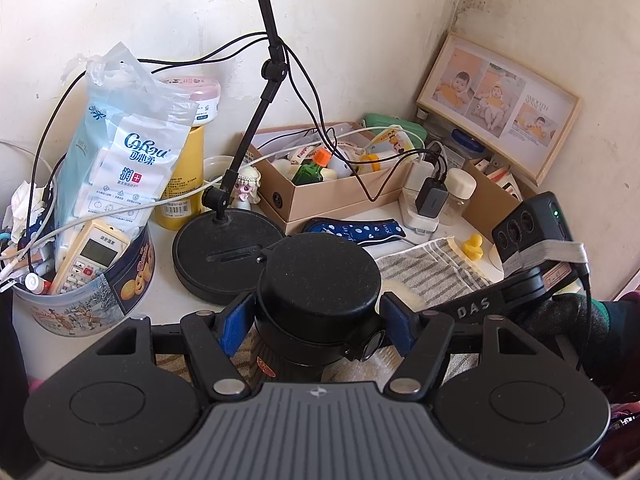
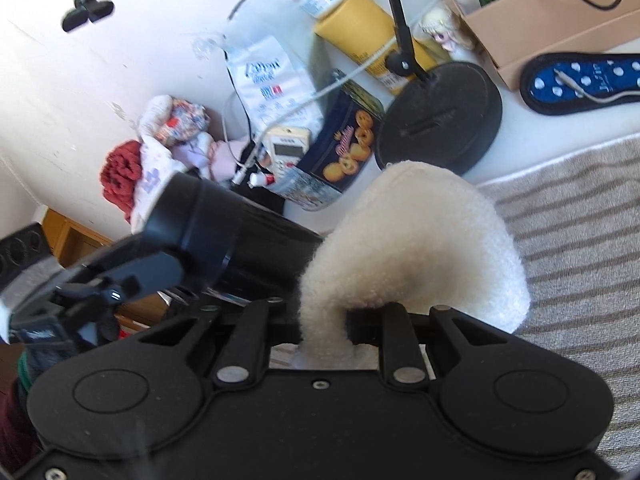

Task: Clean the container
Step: 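Rub the cloth down the bottle side with the right gripper, then wipe the bottle lid with the cloth in the right gripper, then rub the cloth along the black bottle side with the right gripper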

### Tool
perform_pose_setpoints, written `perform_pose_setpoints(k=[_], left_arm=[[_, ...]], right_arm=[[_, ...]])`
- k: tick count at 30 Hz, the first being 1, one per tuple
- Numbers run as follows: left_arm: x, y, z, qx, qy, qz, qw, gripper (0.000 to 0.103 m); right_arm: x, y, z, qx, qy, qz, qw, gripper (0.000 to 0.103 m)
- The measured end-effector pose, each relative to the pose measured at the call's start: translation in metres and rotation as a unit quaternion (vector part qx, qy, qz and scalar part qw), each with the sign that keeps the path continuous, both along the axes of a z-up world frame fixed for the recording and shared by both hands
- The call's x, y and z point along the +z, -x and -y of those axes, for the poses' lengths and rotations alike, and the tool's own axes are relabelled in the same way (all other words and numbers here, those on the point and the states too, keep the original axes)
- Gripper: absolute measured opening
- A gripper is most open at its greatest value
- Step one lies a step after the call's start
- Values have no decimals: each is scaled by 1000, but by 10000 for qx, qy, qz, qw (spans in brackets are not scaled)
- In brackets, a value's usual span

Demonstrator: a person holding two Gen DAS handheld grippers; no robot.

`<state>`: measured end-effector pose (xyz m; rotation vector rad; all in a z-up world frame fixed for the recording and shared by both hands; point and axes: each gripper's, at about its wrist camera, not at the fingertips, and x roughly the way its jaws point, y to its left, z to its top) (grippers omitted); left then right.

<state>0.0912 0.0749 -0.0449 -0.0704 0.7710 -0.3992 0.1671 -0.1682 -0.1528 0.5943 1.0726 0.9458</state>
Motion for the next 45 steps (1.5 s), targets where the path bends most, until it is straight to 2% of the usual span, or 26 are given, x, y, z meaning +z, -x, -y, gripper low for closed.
perform_pose_setpoints(k=[6, 15, 23, 29, 36, 45], left_arm=[[0, 1, 1, 9, 6, -1, 10000, 68], [0, 1, 1, 6, 13, -4, 10000, 68], [1, 7, 6, 62, -1, 5, 10000, 68], [1, 7, 4, 79, 20, 3, 10000, 68], [0, 7, 2, 62, 36, 13, 10000, 68], [-1, 9, -1, 32, 68, 42, 10000, 68]], right_arm=[[5, -4, 11, -213, -654, -265, 9973, 17], [18, -6, 22, -380, -1779, -619, 9814, 17], [41, -10, 21, -290, -2450, -595, 9673, 17], [31, -15, 15, -376, -2470, -738, 9655, 16], [9, -20, 17, -579, -2232, -933, 9686, 16], [-28, -23, 13, -672, -1639, -1186, 9770, 16]])
